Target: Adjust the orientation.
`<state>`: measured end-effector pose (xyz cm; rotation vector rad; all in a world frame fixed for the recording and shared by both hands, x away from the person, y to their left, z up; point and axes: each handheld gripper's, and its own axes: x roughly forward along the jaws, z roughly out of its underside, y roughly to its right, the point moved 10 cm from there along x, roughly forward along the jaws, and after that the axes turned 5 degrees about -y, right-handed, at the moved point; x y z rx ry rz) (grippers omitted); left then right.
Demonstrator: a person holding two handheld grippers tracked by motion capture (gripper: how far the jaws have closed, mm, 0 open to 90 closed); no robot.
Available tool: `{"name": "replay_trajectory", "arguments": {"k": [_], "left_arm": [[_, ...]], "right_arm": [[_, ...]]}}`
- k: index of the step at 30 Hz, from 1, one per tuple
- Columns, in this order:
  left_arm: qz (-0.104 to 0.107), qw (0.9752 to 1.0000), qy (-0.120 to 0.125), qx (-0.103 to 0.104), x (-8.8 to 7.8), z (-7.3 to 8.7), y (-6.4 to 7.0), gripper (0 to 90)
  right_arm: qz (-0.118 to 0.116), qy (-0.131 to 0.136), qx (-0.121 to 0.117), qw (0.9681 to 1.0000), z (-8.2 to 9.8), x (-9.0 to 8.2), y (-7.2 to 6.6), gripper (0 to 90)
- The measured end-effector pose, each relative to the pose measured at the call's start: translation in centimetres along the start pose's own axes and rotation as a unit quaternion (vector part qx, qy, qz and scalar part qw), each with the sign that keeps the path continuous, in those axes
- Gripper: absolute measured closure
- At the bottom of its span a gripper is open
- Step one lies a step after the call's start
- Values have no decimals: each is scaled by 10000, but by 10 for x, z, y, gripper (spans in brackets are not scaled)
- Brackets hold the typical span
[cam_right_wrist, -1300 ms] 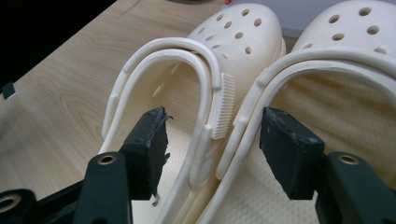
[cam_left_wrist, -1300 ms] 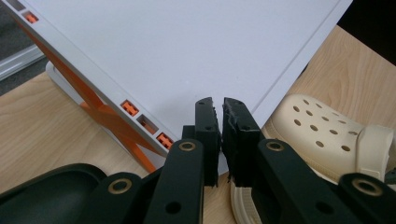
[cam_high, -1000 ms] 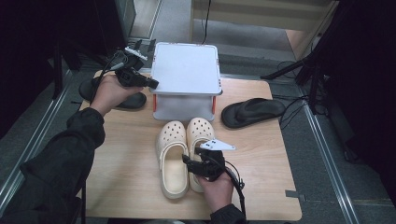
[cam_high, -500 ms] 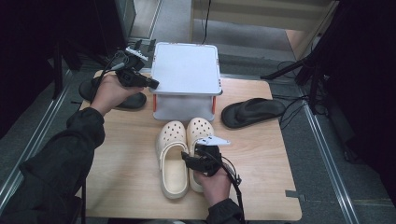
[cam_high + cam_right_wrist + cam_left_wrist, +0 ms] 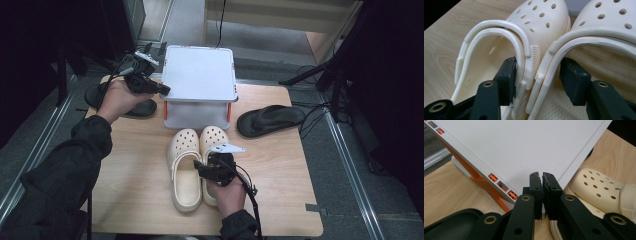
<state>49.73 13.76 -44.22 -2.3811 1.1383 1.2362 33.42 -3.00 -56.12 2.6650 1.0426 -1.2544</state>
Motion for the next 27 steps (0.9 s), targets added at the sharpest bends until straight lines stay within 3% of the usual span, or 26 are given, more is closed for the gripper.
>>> {"name": "replay_trajectory", "arguments": {"k": [7,27], "left_arm": [[-35,10000,22,20,1,-1,1,878],[-43,10000,7,-55,2,-2,0,900]], "right_arm": [[-43,-29,294,9996,1,-4,2,610],[181,-118,160,9996,0,-9,5,664]]}}
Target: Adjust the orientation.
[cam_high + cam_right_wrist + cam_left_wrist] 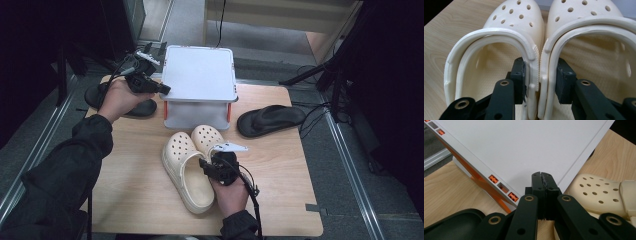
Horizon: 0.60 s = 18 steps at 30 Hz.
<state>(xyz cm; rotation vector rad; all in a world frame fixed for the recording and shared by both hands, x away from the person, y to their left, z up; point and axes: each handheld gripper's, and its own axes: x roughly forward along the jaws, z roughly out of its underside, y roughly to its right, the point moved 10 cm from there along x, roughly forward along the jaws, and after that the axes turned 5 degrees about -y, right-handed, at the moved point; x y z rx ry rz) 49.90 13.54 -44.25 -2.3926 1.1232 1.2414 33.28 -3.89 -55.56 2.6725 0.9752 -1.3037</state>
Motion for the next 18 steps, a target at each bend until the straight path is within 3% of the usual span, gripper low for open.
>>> {"name": "replay_trajectory", "arguments": {"k": [11,18], "left_arm": [[1,10000,-11,2,0,0,0,900],[-16,10000,-38,40,0,0,0,900]], "right_arm": [[-213,44,-10,9998,-14,-5,1,666],[-265,178,-132,9994,-46,-5,11,666]]}}
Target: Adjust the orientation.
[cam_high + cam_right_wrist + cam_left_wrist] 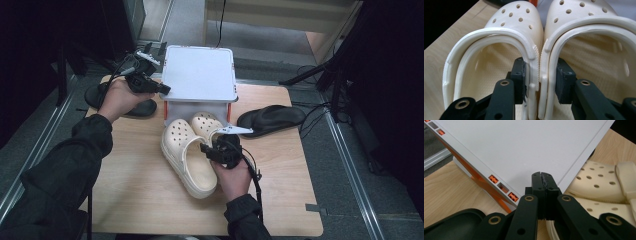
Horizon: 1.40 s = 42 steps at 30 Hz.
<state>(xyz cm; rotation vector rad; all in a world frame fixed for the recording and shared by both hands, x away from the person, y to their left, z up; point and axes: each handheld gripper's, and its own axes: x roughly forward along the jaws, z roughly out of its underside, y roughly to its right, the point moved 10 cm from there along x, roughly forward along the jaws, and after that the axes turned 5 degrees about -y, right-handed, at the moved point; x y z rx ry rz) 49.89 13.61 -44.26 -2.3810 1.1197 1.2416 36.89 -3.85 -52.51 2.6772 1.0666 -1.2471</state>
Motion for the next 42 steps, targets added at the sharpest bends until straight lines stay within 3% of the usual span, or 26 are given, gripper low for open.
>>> {"name": "replay_trajectory", "arguments": {"k": [6,17,30,37,42], "left_arm": [[21,10000,29,-35,0,0,0,900],[33,10000,3,-27,0,-1,-1,900],[39,10000,-17,-10,0,0,-1,900],[39,10000,-1,-26,0,-1,-1,900],[37,10000,-21,2,0,0,-1,900]], "right_arm": [[202,71,-135,9997,-26,8,16,667],[369,120,-71,9992,-60,32,35,666],[578,179,2,9982,-67,52,43,666],[604,238,204,9977,-69,57,53,665],[779,312,185,9963,-71,62,53,665]]}}
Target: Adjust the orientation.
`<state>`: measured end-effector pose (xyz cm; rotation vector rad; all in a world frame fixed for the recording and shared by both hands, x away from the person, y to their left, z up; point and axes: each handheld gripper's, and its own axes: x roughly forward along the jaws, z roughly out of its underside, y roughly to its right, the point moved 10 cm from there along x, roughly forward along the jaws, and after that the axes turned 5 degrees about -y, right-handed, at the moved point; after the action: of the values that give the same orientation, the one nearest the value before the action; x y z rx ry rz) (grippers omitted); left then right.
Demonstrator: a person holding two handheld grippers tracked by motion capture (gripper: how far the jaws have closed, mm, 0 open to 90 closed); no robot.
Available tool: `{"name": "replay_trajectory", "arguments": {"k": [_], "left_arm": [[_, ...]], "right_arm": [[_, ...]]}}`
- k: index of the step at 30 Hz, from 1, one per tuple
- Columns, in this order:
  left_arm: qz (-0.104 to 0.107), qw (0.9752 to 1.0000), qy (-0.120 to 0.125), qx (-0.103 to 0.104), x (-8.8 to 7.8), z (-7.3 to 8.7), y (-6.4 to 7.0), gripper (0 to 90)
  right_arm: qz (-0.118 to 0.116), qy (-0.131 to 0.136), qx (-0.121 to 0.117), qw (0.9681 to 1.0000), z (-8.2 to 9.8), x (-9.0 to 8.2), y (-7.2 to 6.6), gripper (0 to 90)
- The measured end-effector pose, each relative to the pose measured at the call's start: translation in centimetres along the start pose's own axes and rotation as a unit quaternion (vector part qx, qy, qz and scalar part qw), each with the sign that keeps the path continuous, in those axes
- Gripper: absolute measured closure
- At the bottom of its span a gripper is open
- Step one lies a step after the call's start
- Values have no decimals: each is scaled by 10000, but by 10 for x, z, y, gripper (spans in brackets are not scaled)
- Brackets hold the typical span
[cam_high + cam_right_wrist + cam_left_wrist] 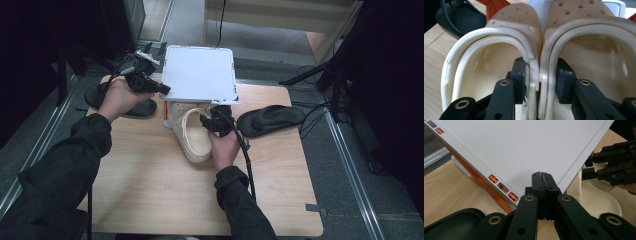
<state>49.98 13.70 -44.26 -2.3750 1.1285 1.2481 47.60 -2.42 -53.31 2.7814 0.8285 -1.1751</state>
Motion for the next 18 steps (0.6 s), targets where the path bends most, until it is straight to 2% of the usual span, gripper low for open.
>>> {"name": "replay_trajectory", "arguments": {"k": [8,15,18], "left_arm": [[13,10000,5,-1,0,0,0,900],[11,10000,12,-15,0,0,0,900],[18,10000,24,-34,0,0,0,900]], "right_arm": [[-7,11,194,9998,1,10,3,662],[14,81,200,9998,0,12,4,651],[43,64,122,9999,1,12,3,632]]}}
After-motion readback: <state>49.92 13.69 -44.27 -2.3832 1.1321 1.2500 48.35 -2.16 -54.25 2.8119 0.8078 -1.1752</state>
